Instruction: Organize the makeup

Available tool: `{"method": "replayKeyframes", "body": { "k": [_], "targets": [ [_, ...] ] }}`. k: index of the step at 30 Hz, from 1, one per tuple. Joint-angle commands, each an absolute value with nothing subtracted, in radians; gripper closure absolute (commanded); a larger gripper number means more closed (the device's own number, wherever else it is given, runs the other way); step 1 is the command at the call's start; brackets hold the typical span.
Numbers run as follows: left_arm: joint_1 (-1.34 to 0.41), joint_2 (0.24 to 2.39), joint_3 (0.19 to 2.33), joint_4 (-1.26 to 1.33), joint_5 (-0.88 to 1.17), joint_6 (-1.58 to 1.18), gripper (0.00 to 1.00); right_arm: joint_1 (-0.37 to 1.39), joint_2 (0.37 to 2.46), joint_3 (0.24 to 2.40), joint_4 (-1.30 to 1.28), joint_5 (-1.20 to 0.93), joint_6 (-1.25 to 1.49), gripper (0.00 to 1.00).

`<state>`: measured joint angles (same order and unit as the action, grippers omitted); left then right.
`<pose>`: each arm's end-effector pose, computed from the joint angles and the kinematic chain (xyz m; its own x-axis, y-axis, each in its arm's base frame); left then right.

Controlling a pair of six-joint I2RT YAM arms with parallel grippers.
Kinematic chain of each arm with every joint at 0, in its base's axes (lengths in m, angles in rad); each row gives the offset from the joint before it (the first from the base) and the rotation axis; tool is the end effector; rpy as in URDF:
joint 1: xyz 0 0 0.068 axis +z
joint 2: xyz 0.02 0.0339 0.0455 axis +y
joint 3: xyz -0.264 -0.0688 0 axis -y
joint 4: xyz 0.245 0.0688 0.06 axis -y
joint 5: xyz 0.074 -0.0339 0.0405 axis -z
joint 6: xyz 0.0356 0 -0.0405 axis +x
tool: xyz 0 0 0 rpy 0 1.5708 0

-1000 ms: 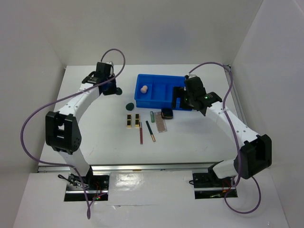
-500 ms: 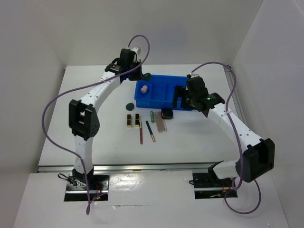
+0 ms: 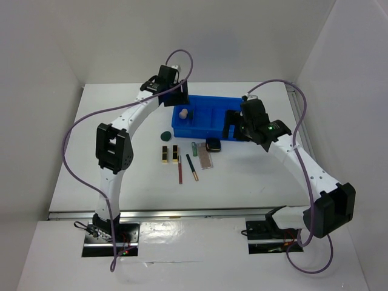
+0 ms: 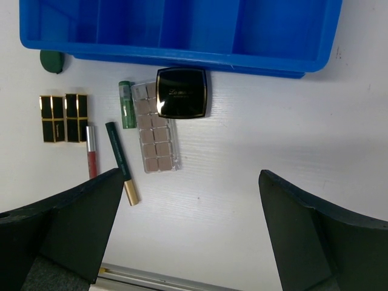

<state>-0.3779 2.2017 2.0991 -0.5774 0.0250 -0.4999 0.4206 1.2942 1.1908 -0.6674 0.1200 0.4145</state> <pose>0.4744 -0.1893 0.2924 -0.6984 -0.2383 -0.6749 0.0594 0.9204 -0.3865 0.2539 0.1089 0.3257 -0.7138 0.1187 -0.6902 -0.0432 0.9762 0.2126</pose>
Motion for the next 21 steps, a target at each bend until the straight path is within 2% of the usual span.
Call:
{"method": "replayKeyframes", "body": {
  "k": [1, 3, 4, 5, 8, 11, 12, 14, 21],
  "targets": [
    [-0.382, 2.068, 2.085, -0.565, -0.006, -0.477, 0.26, 0.414, 1.273, 1.207, -0.672, 0.115, 0.428, 0.00],
    [-0.382, 2.020, 2.028, -0.565, -0.043, -0.466, 0.30, 0.414, 1.273, 1.207, -0.663, 0.115, 0.428, 0.00],
    [-0.382, 1.972, 2.005, -0.565, -0.064, -0.466, 0.40, 0.414, 1.282, 1.207, -0.663, 0.104, 0.428, 0.00],
    [-0.382, 1.945, 1.941, -0.575, -0.101, -0.478, 0.45, 0.414, 1.282, 1.207, -0.654, 0.104, 0.428, 0.00],
    [-0.373, 1.847, 1.797, -0.566, -0.110, -0.520, 0.55, 0.414, 1.282, 1.198, -0.629, 0.075, 0.416, 0.00],
    [-0.351, 1.789, 1.597, -0.529, -0.097, -0.569, 0.55, 0.414, 1.292, 1.189, -0.615, 0.057, 0.416, 0.00],
    [-0.333, 1.760, 1.507, -0.508, -0.060, -0.580, 0.49, 0.414, 1.304, 1.189, -0.606, 0.043, 0.416, 0.00],
    [-0.287, 1.759, 1.426, -0.454, 0.029, -0.612, 0.44, 0.414, 1.315, 1.198, -0.606, 0.031, 0.405, 0.00],
    [-0.252, 1.888, 1.454, -0.462, 0.060, -0.621, 0.41, 0.414, 1.333, 1.198, -0.595, 0.018, 0.396, 0.00]
  ]
}}
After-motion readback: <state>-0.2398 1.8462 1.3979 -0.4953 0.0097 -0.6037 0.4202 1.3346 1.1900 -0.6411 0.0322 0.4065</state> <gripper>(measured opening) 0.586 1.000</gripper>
